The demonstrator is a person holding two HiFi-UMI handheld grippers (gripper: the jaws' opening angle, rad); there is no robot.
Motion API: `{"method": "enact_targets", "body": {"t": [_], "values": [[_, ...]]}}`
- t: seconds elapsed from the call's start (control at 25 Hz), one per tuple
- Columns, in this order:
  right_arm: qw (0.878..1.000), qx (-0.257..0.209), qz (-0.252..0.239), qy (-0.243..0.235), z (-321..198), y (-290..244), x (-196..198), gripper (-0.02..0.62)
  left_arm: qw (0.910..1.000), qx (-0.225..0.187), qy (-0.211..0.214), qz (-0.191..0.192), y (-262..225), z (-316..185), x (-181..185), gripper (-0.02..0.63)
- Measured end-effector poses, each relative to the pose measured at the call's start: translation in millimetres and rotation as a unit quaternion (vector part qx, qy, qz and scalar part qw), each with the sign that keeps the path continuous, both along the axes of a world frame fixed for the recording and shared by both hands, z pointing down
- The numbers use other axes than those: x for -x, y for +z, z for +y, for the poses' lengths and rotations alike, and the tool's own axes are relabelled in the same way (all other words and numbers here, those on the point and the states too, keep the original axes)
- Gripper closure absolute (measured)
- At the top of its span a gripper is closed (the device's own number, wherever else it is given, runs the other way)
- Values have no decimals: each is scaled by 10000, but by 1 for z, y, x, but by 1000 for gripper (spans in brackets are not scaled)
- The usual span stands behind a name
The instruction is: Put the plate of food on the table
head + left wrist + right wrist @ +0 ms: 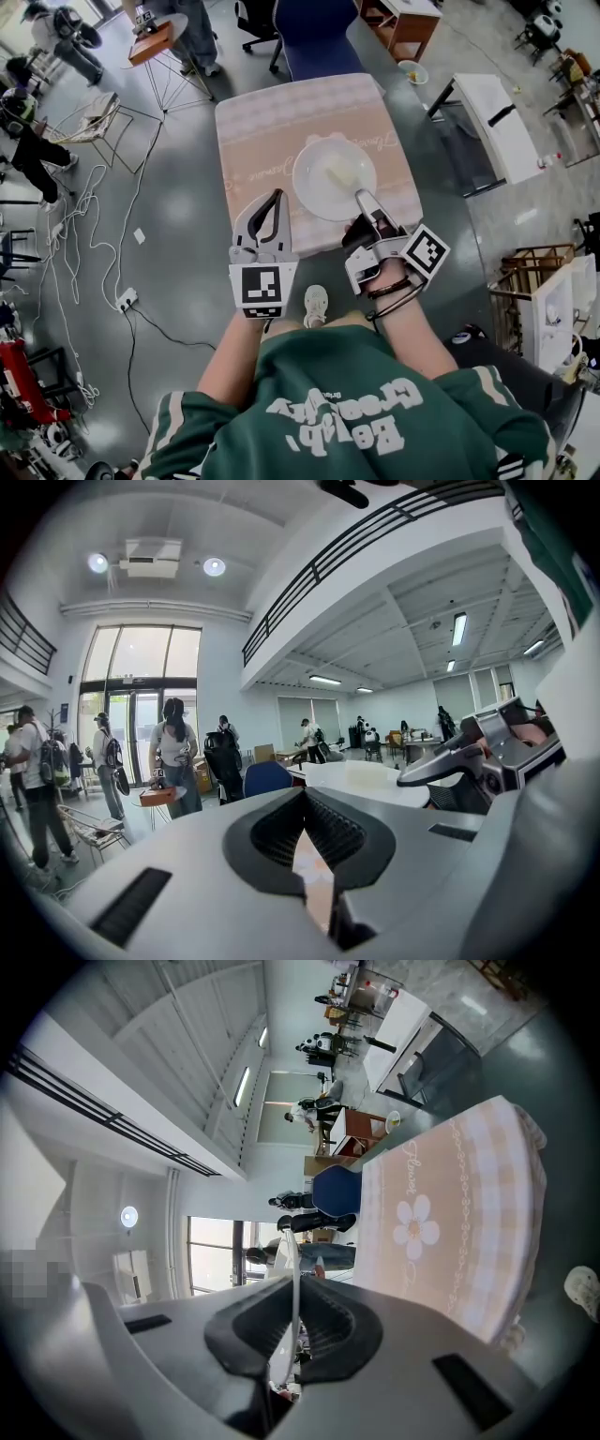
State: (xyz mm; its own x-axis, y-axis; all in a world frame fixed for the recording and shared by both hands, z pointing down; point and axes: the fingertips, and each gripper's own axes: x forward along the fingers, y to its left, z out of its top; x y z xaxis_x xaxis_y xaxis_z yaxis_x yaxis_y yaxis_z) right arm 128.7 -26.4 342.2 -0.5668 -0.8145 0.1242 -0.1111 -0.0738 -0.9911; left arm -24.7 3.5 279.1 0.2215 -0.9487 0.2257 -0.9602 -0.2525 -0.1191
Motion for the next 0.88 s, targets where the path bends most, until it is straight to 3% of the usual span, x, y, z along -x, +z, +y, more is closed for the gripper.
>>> {"method": "enact_targets", "body": {"t": [0.88], "values": [[9997,-115,-104,195,-6,-12,-23,571,9992,-118,333,-197,-18,-8,-30,597]]}}
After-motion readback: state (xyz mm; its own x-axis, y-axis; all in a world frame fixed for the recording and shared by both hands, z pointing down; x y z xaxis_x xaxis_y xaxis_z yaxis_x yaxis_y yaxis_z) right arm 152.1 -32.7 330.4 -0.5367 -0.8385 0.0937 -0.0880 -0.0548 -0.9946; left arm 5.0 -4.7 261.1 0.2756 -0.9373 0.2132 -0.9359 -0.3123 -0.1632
